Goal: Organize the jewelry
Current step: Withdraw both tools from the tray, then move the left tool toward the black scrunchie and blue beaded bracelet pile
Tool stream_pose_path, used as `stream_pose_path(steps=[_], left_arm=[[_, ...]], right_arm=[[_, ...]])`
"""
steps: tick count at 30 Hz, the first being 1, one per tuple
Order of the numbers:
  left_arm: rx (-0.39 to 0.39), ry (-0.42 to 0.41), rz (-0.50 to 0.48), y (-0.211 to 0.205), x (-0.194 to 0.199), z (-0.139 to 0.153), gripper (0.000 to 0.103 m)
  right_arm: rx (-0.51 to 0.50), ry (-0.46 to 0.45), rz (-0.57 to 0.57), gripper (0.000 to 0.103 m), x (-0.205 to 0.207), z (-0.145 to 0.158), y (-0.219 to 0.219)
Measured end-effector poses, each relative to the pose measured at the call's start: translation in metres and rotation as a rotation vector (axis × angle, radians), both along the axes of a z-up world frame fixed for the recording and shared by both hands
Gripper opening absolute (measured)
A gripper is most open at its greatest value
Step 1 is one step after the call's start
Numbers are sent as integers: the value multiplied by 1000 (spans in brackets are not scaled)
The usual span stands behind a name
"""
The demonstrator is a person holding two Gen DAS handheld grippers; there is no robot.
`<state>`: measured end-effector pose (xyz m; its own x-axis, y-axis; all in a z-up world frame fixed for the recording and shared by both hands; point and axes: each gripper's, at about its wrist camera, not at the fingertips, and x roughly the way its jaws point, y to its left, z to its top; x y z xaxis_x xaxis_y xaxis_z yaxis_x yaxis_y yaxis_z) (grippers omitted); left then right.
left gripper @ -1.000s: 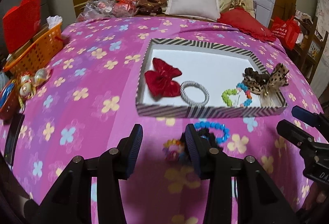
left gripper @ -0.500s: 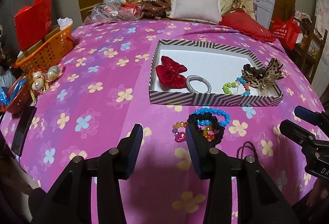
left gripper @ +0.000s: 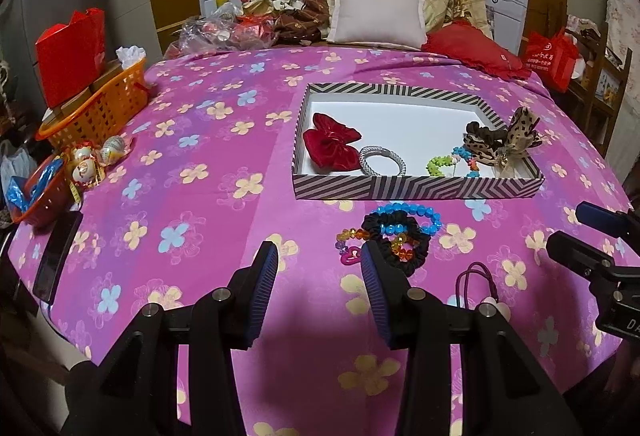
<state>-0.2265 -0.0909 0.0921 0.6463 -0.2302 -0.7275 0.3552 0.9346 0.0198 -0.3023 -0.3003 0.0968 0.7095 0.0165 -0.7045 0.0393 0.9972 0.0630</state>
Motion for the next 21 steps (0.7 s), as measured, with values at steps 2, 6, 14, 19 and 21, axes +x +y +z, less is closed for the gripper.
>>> stream_pose_path(steps=[2, 6, 14, 19, 21], left_arm=[[0, -1, 1, 0, 0, 0, 25], [2, 3, 0, -1, -2, 0, 25], [1, 3, -2, -2, -3, 0, 25], [2, 8, -2, -3, -4, -2, 25], [2, 11, -3, -5, -6, -3, 25]], right_arm=[[1, 0, 0, 78, 0, 0, 0], [-1, 3, -2, 78, 0, 0, 0], [-1, 4, -4, 78, -1, 0, -2], [0, 9, -5, 78, -1, -2, -1], [2, 11, -6, 78, -1, -2, -1]])
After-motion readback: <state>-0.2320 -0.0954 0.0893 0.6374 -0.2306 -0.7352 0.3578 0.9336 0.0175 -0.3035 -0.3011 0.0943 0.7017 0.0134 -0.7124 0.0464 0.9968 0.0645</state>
